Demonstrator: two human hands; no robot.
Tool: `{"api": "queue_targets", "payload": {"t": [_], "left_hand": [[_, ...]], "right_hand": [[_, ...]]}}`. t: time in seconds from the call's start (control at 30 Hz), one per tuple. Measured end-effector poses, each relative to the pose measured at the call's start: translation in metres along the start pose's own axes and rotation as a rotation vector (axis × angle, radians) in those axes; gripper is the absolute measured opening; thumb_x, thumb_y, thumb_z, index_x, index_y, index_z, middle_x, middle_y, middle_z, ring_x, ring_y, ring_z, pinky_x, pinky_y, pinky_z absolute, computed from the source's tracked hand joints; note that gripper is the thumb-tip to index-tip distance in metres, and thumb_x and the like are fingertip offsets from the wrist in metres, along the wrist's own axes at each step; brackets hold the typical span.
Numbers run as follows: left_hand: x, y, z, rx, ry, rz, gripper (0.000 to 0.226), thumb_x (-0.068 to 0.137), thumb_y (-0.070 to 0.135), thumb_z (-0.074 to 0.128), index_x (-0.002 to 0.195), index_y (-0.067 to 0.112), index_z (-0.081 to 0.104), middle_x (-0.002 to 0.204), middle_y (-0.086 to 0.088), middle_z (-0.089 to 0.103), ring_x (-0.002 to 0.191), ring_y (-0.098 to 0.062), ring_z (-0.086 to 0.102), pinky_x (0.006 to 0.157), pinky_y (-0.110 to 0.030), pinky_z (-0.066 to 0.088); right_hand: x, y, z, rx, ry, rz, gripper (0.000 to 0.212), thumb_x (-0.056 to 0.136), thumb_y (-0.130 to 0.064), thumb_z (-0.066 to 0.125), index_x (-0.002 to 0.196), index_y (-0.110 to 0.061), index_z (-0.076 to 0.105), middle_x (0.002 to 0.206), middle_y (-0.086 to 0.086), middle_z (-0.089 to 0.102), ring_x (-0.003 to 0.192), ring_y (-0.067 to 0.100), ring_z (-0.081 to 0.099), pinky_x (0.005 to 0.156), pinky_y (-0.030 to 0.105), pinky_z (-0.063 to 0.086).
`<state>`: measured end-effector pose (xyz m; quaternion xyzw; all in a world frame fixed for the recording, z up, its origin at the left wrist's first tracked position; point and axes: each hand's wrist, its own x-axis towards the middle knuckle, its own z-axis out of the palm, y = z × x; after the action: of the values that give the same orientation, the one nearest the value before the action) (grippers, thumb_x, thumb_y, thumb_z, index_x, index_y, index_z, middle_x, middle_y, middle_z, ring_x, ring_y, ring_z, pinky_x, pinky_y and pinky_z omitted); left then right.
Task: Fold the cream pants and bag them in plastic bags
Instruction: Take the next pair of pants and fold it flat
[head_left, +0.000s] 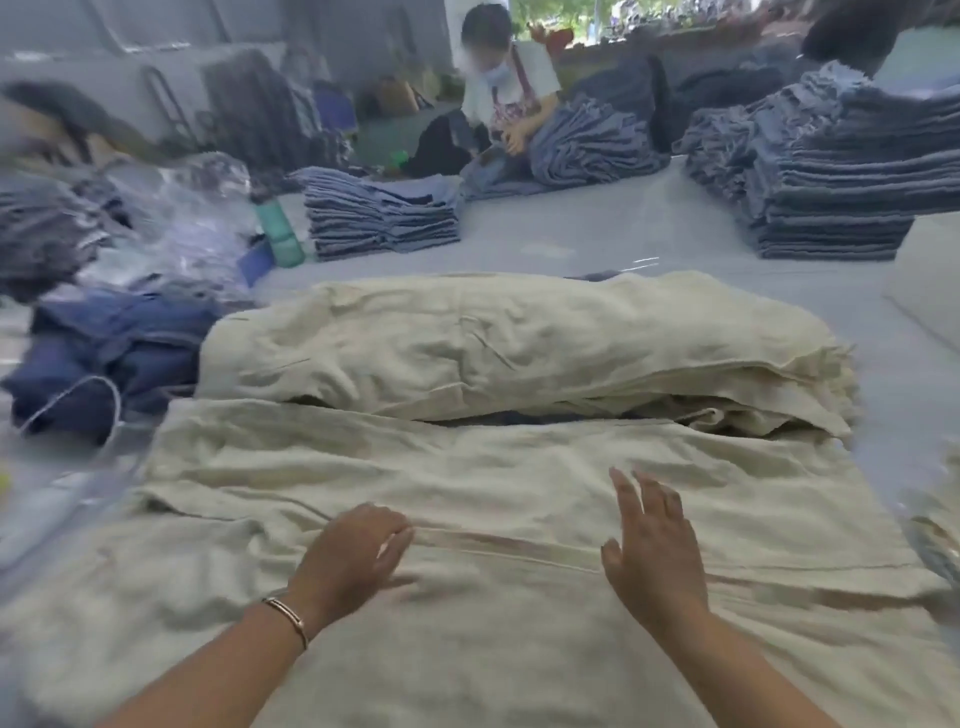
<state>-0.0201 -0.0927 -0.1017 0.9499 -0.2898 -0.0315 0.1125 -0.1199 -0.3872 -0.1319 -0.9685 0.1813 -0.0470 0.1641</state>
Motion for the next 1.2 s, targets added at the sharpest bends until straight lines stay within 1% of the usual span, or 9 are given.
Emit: {"api": "queue_targets", "payload": {"t": [0.1, 0.23, 0.33, 0.43, 0.5, 0.63, 0.8, 1.0, 1.2], "left_hand": [[-0.033, -0.072, -0.035, 0.105, 0.023, -0.182, 0.067, 0.084, 0.055, 0.013, 0.100, 0.020, 0.067, 0.100, 0.002, 0.066, 0.100, -0.020, 0.057, 0.089, -0.034, 0.041], [-0.062, -0.157, -0.063, 0.132, 0.091, -0.434, 0.032, 0.098, 0.039, 0.038, 0.099, 0.023, 0.066, 0.103, 0.003, 0.065, 0.101, -0.019, 0.058, 0.085, -0.033, 0.042], [-0.060, -0.206, -0.067, 0.100, 0.094, -0.536, 0.022, 0.097, 0.034, 0.046, 0.103, 0.022, 0.064, 0.109, 0.006, 0.063, 0.105, -0.017, 0.057, 0.087, -0.031, 0.043], [-0.042, -0.248, -0.065, 0.111, 0.101, -0.498, 0.020, 0.096, 0.032, 0.049, 0.103, 0.022, 0.064, 0.110, 0.006, 0.062, 0.108, -0.018, 0.055, 0.088, -0.033, 0.043], [-0.024, -0.274, -0.063, 0.166, 0.126, -0.442, 0.020, 0.094, 0.032, 0.050, 0.104, 0.023, 0.065, 0.111, 0.006, 0.061, 0.108, -0.019, 0.052, 0.088, -0.034, 0.042], [0.021, -0.328, -0.066, 0.231, 0.241, -0.262, 0.026, 0.088, 0.025, 0.056, 0.110, 0.016, 0.065, 0.122, -0.003, 0.059, 0.113, -0.027, 0.052, 0.097, -0.039, 0.038], [0.074, -0.388, -0.074, 0.291, 0.167, -0.178, 0.052, 0.085, 0.026, 0.058, 0.136, 0.017, 0.049, 0.141, -0.003, 0.047, 0.133, -0.022, 0.039, 0.113, -0.038, 0.024], [0.111, -0.426, -0.084, 0.349, 0.065, -0.029, 0.050, 0.079, 0.043, 0.068, 0.126, 0.035, 0.054, 0.109, 0.006, 0.066, 0.102, -0.021, 0.060, 0.095, -0.039, 0.039], [0.112, -0.420, -0.100, 0.322, 0.087, -0.006, 0.020, 0.079, 0.037, 0.067, 0.095, 0.031, 0.056, 0.090, 0.008, 0.065, 0.090, -0.020, 0.060, 0.076, -0.034, 0.031]], "right_hand": [[0.004, -0.048, 0.018, 0.048, -0.009, -0.100, 0.078, 0.080, -0.016, 0.061, 0.150, -0.017, 0.026, 0.153, 0.007, 0.028, 0.138, 0.029, 0.027, 0.112, 0.041, 0.030], [0.007, -0.109, 0.045, 0.050, -0.056, -0.202, 0.076, 0.079, -0.014, 0.065, 0.148, -0.014, 0.032, 0.151, 0.006, 0.033, 0.135, 0.029, 0.031, 0.109, 0.041, 0.034], [0.017, -0.163, 0.063, 0.076, -0.085, -0.297, 0.073, 0.074, -0.007, 0.067, 0.142, -0.010, 0.042, 0.143, 0.007, 0.045, 0.127, 0.032, 0.042, 0.098, 0.041, 0.042], [0.030, -0.217, 0.084, 0.080, -0.015, -0.364, 0.060, 0.063, -0.001, 0.077, 0.121, -0.006, 0.062, 0.115, 0.008, 0.066, 0.102, 0.033, 0.061, 0.081, 0.046, 0.049], [0.041, -0.251, 0.098, 0.064, 0.035, -0.344, 0.044, 0.068, -0.006, 0.077, 0.110, -0.012, 0.066, 0.104, 0.001, 0.068, 0.098, 0.029, 0.064, 0.087, 0.046, 0.043], [0.084, -0.303, 0.129, 0.025, -0.001, -0.271, 0.027, 0.094, -0.028, 0.048, 0.121, -0.032, 0.052, 0.121, -0.017, 0.056, 0.121, 0.010, 0.045, 0.102, 0.031, 0.017], [0.131, -0.323, 0.144, 0.008, 0.002, -0.099, 0.035, 0.093, -0.023, 0.047, 0.128, -0.027, 0.048, 0.135, -0.010, 0.046, 0.126, 0.015, 0.039, 0.097, 0.032, 0.031], [0.170, -0.290, 0.136, -0.169, -0.063, 0.065, 0.040, 0.086, -0.012, 0.045, 0.124, -0.023, 0.048, 0.129, -0.005, 0.048, 0.124, 0.017, 0.040, 0.092, 0.032, 0.037], [0.183, -0.266, 0.125, -0.300, -0.086, 0.020, 0.024, 0.091, -0.024, 0.049, 0.113, -0.032, 0.055, 0.116, -0.008, 0.056, 0.115, 0.017, 0.048, 0.101, 0.035, 0.029]]}}
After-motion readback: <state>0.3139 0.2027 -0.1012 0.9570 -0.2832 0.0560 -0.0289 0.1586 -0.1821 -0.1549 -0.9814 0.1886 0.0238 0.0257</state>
